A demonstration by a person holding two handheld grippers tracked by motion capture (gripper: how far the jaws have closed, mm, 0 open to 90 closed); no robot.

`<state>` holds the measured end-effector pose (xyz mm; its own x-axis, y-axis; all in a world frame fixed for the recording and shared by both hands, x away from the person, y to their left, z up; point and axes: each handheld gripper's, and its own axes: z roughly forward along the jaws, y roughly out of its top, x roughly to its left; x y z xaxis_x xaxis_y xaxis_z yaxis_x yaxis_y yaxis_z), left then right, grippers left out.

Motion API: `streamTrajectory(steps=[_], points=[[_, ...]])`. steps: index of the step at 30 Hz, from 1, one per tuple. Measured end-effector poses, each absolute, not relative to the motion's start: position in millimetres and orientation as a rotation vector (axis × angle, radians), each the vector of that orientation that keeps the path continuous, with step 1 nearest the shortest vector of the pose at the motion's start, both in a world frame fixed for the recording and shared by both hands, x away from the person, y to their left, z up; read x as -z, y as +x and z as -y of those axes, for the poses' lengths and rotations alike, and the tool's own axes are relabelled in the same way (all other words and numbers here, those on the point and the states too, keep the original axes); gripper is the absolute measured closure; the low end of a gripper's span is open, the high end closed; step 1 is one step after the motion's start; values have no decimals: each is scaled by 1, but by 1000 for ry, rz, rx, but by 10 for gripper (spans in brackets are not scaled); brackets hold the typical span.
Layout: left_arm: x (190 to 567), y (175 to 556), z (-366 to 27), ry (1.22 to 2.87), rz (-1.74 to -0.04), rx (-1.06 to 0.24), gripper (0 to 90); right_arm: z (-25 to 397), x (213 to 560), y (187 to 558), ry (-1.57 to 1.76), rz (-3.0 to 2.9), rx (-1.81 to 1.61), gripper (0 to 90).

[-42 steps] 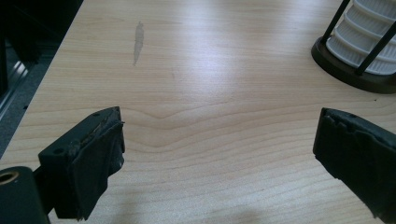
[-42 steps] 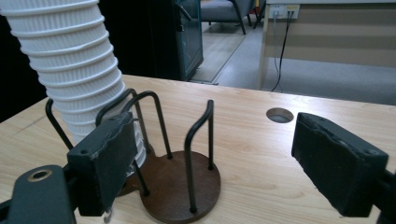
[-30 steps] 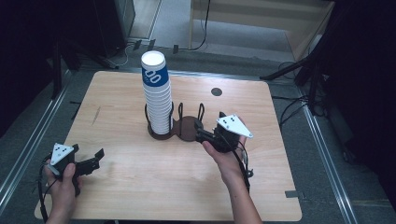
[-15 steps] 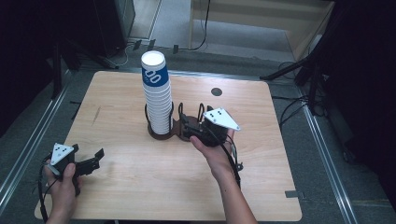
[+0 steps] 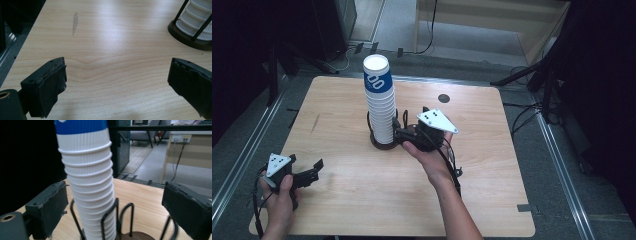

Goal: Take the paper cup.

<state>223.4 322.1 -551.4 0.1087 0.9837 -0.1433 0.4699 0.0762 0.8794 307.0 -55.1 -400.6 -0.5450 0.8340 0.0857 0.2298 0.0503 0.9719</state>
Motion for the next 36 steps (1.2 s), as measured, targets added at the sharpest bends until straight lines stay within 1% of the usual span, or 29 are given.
streamTrajectory(steps=[5,16,36], points=[[551,223,-322,1523,-1490,-750,28,42,397,309,1058,-1836,-1538,39],[551,224,-323,1520,-1492,-747,28,17,391,318,1040,-1853,-1549,30],[552,224,-324,1514,-1499,-731,28,-10,386,336,1042,-1800,-1536,17]])
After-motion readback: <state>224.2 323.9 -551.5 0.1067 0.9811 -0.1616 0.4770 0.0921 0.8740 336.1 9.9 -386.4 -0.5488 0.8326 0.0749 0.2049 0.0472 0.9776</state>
